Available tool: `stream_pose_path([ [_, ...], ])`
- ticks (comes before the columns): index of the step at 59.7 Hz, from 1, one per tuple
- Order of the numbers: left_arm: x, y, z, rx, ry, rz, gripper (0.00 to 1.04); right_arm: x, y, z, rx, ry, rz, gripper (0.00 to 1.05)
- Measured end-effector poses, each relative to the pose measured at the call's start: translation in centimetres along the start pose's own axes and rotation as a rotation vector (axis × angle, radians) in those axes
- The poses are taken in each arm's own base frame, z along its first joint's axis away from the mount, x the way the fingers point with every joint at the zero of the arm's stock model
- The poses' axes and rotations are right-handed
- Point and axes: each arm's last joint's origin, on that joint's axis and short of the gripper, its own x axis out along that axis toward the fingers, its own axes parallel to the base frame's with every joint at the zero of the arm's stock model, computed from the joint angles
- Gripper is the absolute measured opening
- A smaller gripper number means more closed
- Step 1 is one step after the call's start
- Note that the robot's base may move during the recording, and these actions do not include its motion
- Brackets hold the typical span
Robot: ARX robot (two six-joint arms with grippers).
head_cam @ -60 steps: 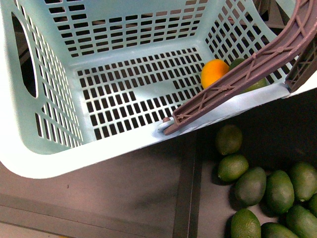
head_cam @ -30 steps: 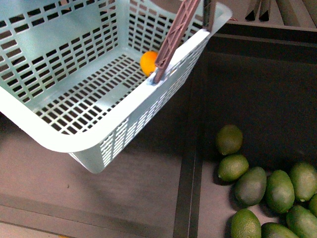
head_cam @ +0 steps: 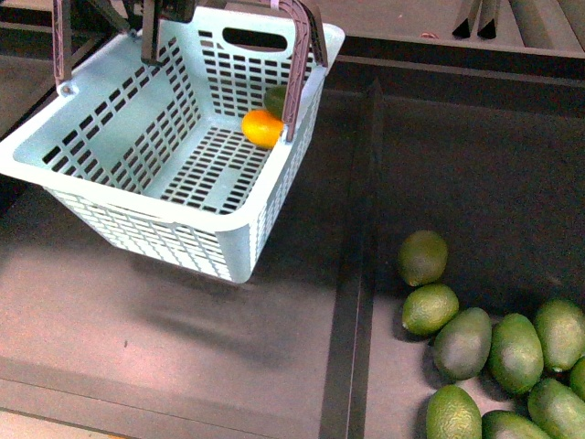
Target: Pick mango and avocado into basket
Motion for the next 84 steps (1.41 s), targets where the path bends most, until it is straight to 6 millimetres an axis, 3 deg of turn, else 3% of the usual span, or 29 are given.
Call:
stream_pose_path([
  [13,0.3,2.4,0.7,-0.008,0.014,0.037,0.16,0.0,0.0,0.0,0.000,0.000,0.000,0.96],
  [25,-1.6,4.4,0.9,0.009,0.013,0.046,0.17,0.0,0.0,0.0,0.000,0.000,0.000,0.96],
  [33,-3.3,5.1,1.4,-0.003,-0.032,0.068,0.40,0.0,0.0,0.0,0.000,0.000,0.000,0.96],
  [43,-6.0,3.9,2.7,-0.017,-0.111,0.060,0.71,0.0,0.0,0.0,0.000,0.000,0.000,0.96],
  [49,-9.2,2.7,3.4,-0.008,-0.172,0.050,0.95,0.0,0.0,0.0,0.000,0.000,0.000,0.96],
  [51,-10.0,2.5,3.5,-0.002,-0.186,0.050,0.98,0.0,0.0,0.0,0.000,0.000,0.000,0.96],
  [59,-13.7,1.5,3.9,0.019,-0.243,0.032,0.96,0.0,0.0,0.0,0.000,0.000,0.000,0.96],
  [67,-14.3,1.1,4.0,0.083,-0.234,-0.016,0.94,0.0,0.0,0.0,0.000,0.000,0.000,0.96],
  [72,-14.7,3.6,4.2,0.463,-0.250,-0.251,0.76,0.0,0.0,0.0,0.000,0.000,0.000,0.96],
  [77,-16.8,5.8,4.5,0.881,-0.385,-0.326,0.60,0.0,0.0,0.0,0.000,0.000,0.000,0.96],
  [84,-20.1,7.4,5.2,1.215,-0.529,-0.321,0.37,0.0,0.0,0.0,0.000,0.000,0.000,0.96],
])
